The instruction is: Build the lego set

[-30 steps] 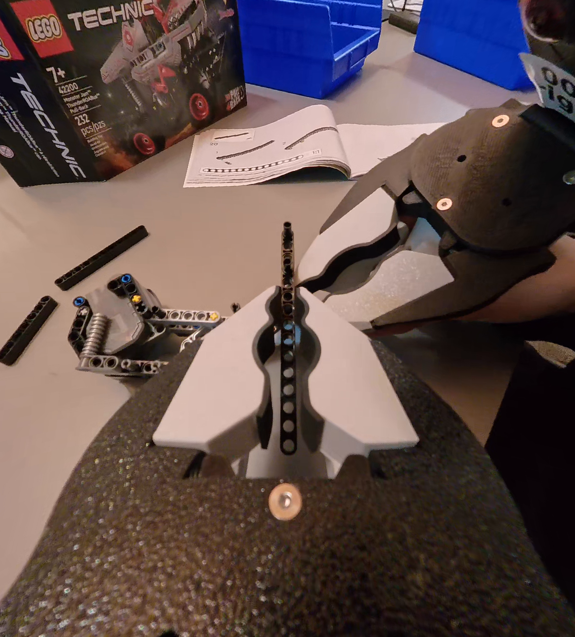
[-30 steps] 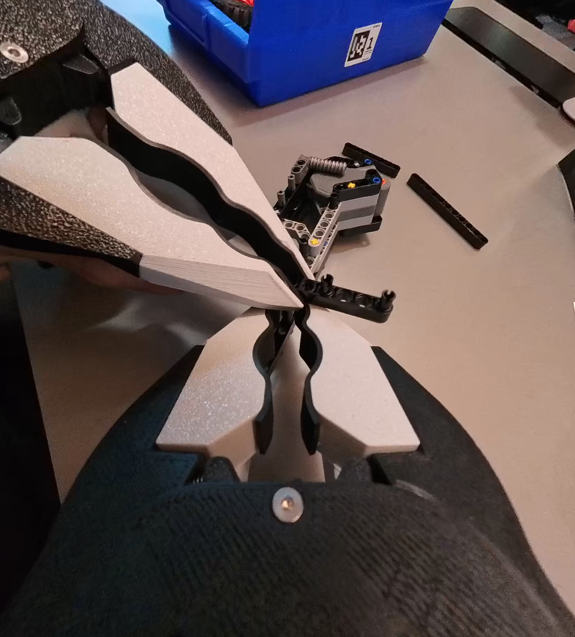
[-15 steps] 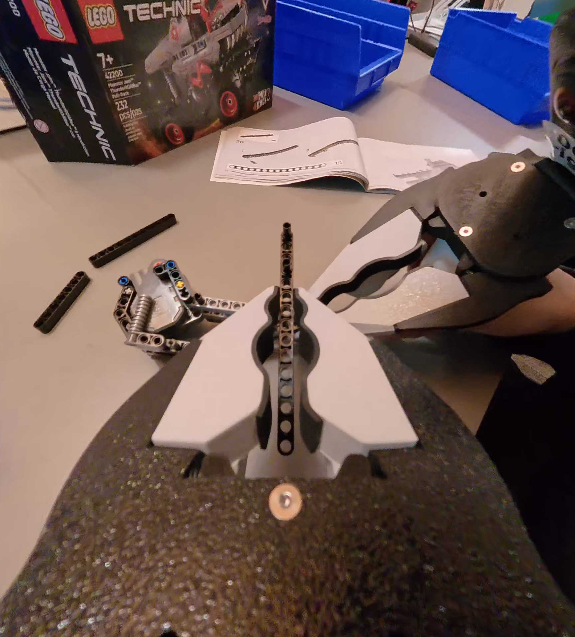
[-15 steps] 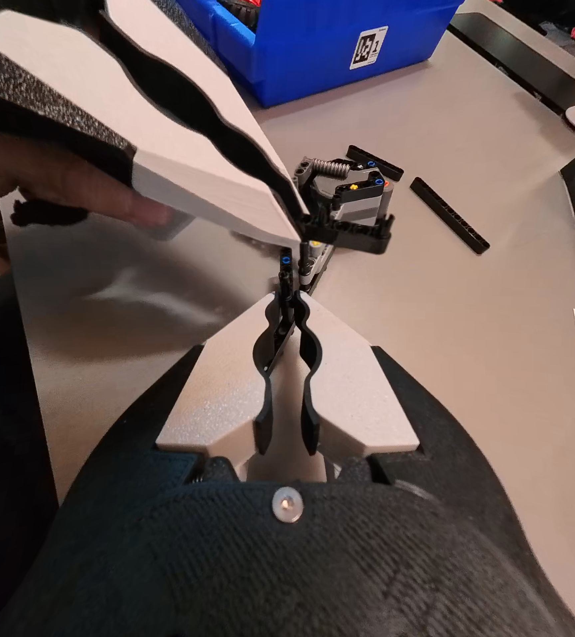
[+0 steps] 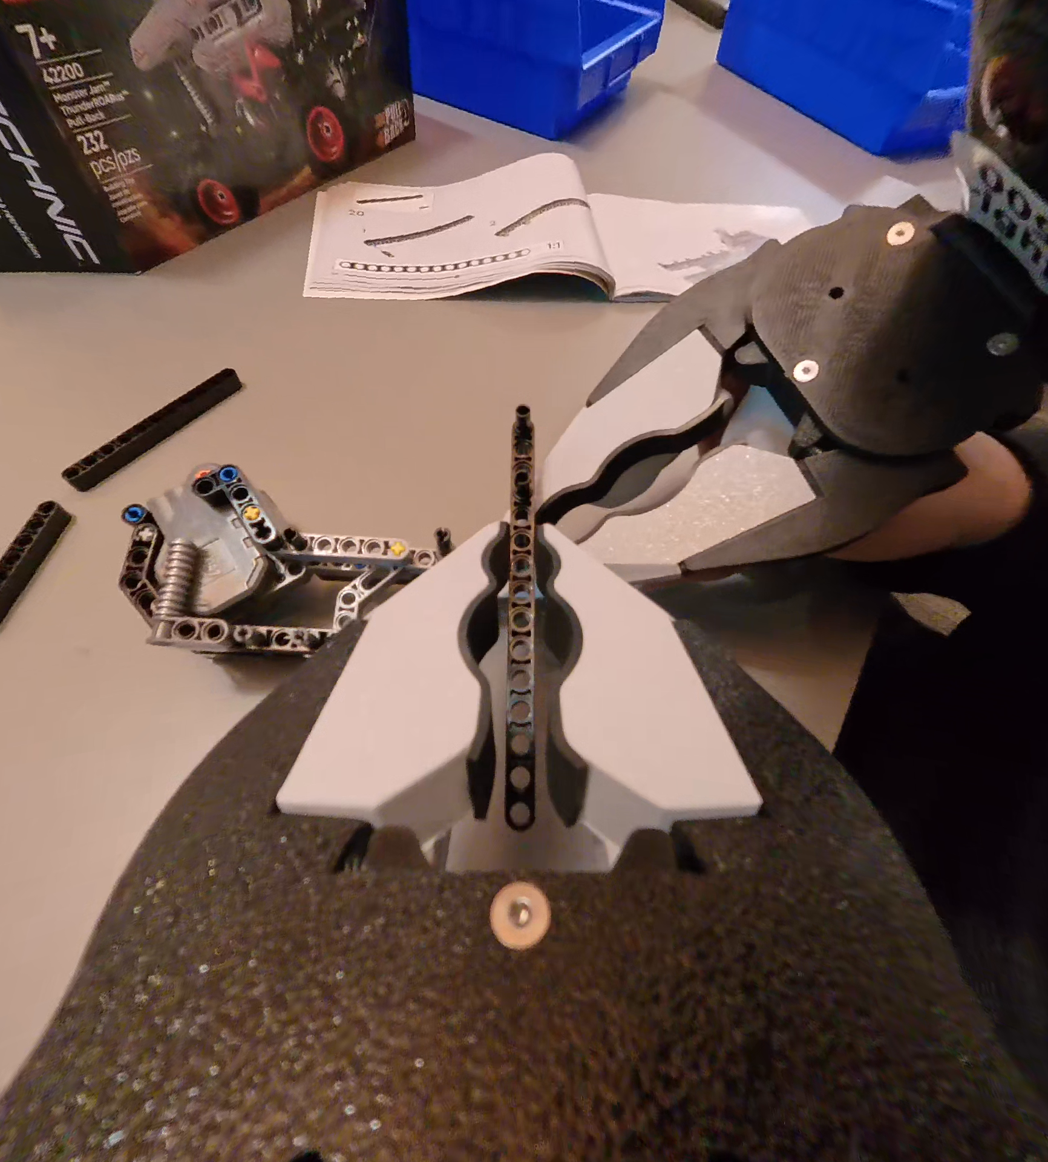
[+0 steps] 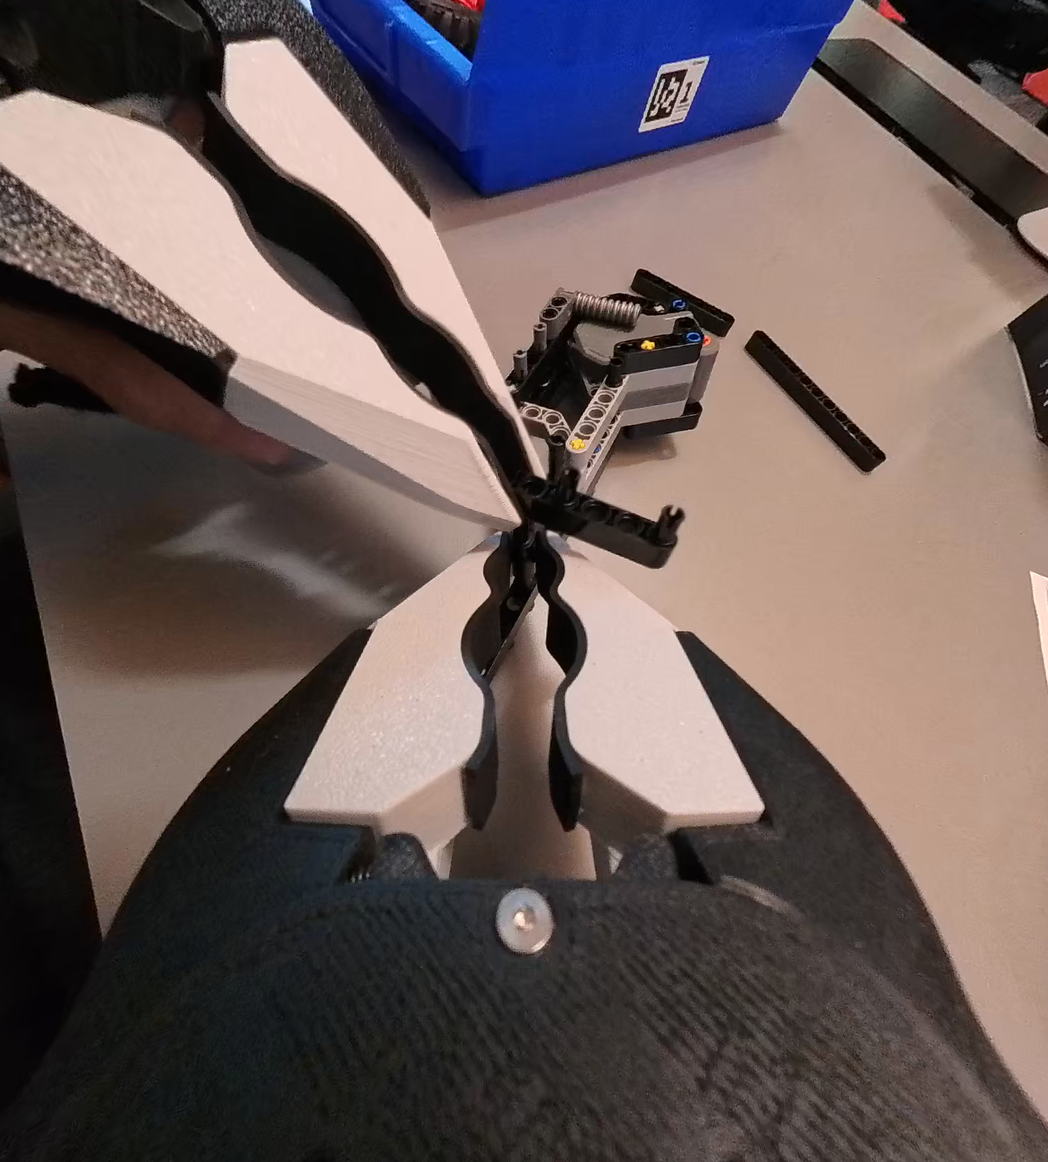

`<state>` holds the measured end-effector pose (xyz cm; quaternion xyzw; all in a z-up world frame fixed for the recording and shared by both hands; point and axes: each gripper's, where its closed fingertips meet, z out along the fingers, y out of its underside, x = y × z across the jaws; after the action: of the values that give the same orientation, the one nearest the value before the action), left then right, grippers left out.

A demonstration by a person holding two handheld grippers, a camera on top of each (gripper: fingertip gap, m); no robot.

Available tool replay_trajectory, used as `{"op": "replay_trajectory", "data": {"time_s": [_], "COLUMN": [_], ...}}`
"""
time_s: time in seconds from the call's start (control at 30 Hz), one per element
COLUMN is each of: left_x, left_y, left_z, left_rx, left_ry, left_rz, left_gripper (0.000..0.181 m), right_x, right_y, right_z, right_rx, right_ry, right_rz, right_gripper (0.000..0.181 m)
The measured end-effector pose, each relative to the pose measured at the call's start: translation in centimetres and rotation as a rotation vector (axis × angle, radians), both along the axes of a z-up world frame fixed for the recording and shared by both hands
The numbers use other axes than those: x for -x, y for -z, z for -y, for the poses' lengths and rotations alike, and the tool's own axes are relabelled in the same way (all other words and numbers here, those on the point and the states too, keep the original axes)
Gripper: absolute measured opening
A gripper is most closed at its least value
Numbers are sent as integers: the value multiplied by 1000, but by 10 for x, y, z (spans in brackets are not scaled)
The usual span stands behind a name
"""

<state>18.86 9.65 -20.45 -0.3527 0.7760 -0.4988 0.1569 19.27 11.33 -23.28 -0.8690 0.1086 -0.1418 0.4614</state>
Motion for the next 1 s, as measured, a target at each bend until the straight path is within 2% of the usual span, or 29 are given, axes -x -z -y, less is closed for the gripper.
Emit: {"op": "replay_trajectory", "data": {"time_s": [0.03, 0.17, 0.33, 0.53, 1.0], "left_x": [0, 0, -1, -3, -4], "left_y": [0, 1, 0, -1, -2], "left_z": [0, -1, 0, 2, 8], "left_rx": [-9, -51, -3, -42, -20], "left_ry": [4, 14, 18, 17, -3], "left_rz": [18, 69, 93, 163, 154], "left_gripper": [5, 5, 5, 5, 4], "right_x": [0, 0, -1, -1, -1], "right_y": [0, 0, 0, 0, 0], "right_z": [0, 0, 0, 0, 0], "right_rx": [-1, -7, -12, -9, -13], "right_ry": [0, -3, -1, 0, -8], "right_rz": [-4, -27, -37, -31, -45], "right_gripper": [5, 5, 5, 5, 5]}}
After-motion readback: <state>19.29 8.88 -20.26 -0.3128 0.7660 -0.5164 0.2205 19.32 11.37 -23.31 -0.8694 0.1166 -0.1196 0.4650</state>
